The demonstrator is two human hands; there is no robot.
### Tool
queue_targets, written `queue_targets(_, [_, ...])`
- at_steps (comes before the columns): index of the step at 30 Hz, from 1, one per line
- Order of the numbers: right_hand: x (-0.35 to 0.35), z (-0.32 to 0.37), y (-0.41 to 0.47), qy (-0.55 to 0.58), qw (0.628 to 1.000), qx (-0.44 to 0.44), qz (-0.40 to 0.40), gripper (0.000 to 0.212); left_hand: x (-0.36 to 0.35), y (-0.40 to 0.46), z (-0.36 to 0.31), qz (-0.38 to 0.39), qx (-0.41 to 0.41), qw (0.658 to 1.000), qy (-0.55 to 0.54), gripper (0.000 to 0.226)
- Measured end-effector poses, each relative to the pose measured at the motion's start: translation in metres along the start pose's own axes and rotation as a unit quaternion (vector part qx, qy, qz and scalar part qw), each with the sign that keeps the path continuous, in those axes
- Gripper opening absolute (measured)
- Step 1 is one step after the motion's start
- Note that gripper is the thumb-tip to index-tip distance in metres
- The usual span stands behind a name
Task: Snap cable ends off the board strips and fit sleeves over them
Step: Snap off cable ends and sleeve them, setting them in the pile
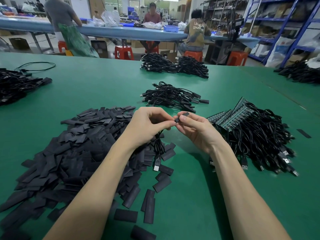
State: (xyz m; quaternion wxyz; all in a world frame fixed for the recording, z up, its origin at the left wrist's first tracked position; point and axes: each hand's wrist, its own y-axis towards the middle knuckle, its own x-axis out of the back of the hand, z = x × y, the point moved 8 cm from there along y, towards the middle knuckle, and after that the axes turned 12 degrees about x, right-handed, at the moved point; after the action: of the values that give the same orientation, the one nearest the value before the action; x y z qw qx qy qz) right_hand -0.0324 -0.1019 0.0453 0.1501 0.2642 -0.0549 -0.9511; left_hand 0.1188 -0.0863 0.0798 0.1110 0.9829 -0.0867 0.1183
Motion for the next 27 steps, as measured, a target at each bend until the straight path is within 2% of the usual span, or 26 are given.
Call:
queue_targets(8, [-0.005, 0.0, 0.001, -0.013, 1.0, -0.002, 0.012, 0.014, 0.002, -0.001, -0.001, -0.013, -0.011, 0.999, -0.032, 0.012])
queue_targets(14, [-0.003, 0.009, 0.002, -0.053, 0.998, 0.044, -0.007, 0.036, -0.004, 0.002, -0.001, 0.01, -0.002, 0.998, -0.061, 0.013])
queue_targets(27, [-0.008, 0.006, 0.0, -0.028, 0.999, 0.041, -0.008, 0.031, -0.002, -0.001, -0.001, -0.02, -0.006, 0.997, -0.073, 0.011])
